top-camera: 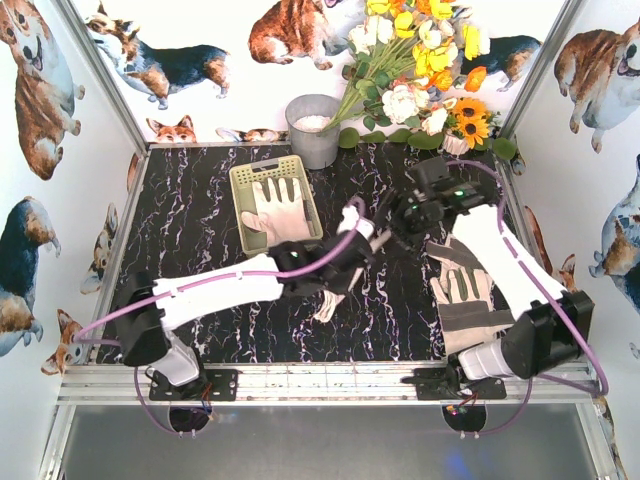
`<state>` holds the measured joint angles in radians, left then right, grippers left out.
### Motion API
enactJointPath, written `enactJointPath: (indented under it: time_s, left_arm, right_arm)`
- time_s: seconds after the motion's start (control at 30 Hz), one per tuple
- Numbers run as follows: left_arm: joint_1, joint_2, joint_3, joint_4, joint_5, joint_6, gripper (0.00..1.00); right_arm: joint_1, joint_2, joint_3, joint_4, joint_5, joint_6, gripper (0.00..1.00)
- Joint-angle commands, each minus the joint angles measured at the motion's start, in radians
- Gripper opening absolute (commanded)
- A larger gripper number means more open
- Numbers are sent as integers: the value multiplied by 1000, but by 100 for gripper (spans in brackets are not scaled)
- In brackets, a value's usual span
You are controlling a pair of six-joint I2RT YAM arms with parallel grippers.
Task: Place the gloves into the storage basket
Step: Turn over the glove.
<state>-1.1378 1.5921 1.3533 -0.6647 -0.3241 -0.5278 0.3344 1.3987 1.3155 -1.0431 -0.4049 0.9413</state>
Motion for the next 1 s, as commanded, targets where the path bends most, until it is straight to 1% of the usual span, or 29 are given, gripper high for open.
enactJointPath:
  time_s: [0.0,0.17,0.27,0.33,0.37,0.47,0.6,0.77,0.97]
  left_arm:
    - [57,-80,-18,65,75,-91,0]
    - [154,-169,-43,112,124,-192,0]
    - [230,-245,-77,174,141,-298,0]
    - [278,-300,-106,234,151,-359,0]
    - [299,-325,-116,260,151,-385,0]
    - [356,-390,-139,327,157,-453,0]
    - [424,-446,-147,402,189,-536,0]
    - [473,-472,-150,500,224,-623,0]
    - [478,-464,-154,631,240,-709,0]
  right_arm:
    - [-74,-92,48,77,-73,-49,82]
    - [-146,-176,-1,181,-137,-61,85]
    - [-164,-240,-74,310,-193,1,87]
    - [-163,-272,-140,437,-251,82,89]
    - [-162,-300,-177,538,-275,131,89]
    - [-148,-355,-294,766,-286,291,90]
    - [-80,-335,-361,960,-262,427,91]
    - [-8,-245,-403,1227,-228,629,93]
    - [47,-174,-362,1335,-201,727,94]
